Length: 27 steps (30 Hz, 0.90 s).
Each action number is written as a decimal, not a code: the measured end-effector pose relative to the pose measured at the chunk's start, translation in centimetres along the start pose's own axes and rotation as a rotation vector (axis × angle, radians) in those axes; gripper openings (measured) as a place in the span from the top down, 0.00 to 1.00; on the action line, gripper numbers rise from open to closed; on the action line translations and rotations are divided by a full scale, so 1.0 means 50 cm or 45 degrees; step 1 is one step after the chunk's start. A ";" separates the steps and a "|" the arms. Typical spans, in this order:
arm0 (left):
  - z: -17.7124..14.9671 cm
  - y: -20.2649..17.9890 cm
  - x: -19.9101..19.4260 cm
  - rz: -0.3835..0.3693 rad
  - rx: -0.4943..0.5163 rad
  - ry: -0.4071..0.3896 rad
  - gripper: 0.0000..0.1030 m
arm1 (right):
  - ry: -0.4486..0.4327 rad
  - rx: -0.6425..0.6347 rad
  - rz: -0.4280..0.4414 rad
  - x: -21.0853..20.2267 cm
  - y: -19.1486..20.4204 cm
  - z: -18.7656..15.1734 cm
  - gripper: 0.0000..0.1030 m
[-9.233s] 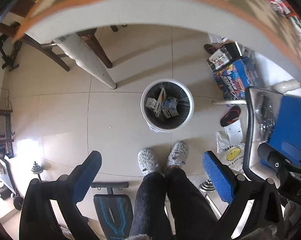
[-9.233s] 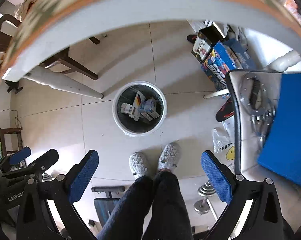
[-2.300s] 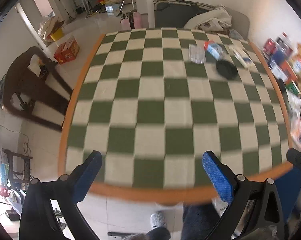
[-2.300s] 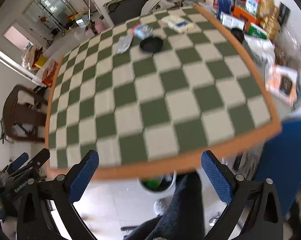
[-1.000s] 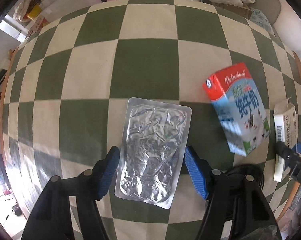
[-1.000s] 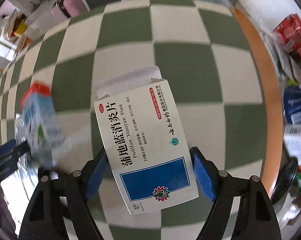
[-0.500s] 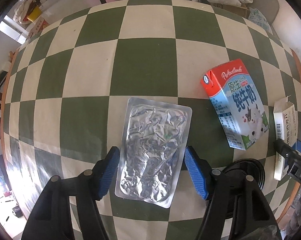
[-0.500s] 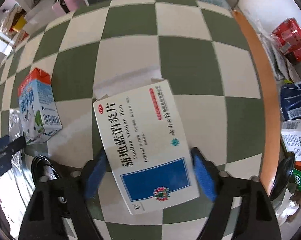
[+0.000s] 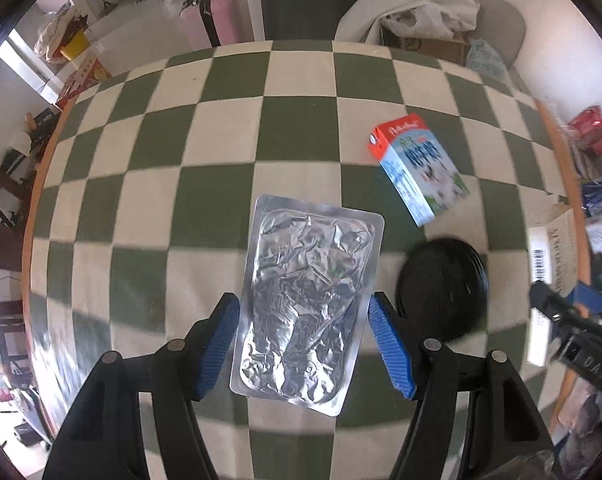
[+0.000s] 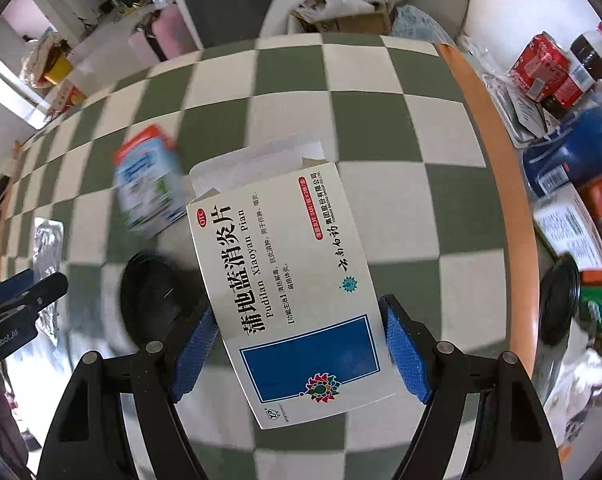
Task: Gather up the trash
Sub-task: 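Carry the blister pack and medicine box toward the trash bin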
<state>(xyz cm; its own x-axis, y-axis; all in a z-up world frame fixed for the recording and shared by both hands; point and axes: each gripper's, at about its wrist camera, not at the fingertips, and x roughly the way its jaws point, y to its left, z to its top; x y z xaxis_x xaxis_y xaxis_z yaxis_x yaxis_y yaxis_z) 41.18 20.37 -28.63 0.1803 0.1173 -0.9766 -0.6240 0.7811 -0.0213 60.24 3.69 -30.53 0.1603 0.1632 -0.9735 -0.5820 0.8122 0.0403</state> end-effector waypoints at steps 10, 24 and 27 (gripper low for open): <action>-0.214 0.086 -0.125 -0.045 0.033 -0.062 0.38 | -0.036 -0.064 0.162 -0.121 0.140 -0.196 0.21; -0.670 0.250 -0.233 -0.253 0.035 -0.080 0.38 | -0.105 0.095 0.135 -0.272 0.263 -0.730 0.21; -0.768 0.275 -0.209 -0.300 -0.003 0.016 0.38 | -0.029 0.107 0.132 -0.259 0.278 -0.862 0.21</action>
<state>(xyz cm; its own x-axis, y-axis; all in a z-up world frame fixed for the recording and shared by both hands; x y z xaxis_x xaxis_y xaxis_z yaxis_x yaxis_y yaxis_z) 1.53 6.33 -26.93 0.3119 -0.0757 -0.9471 -0.5673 0.7848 -0.2496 15.72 -11.27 -27.05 0.1217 0.2605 -0.9578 -0.5278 0.8342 0.1599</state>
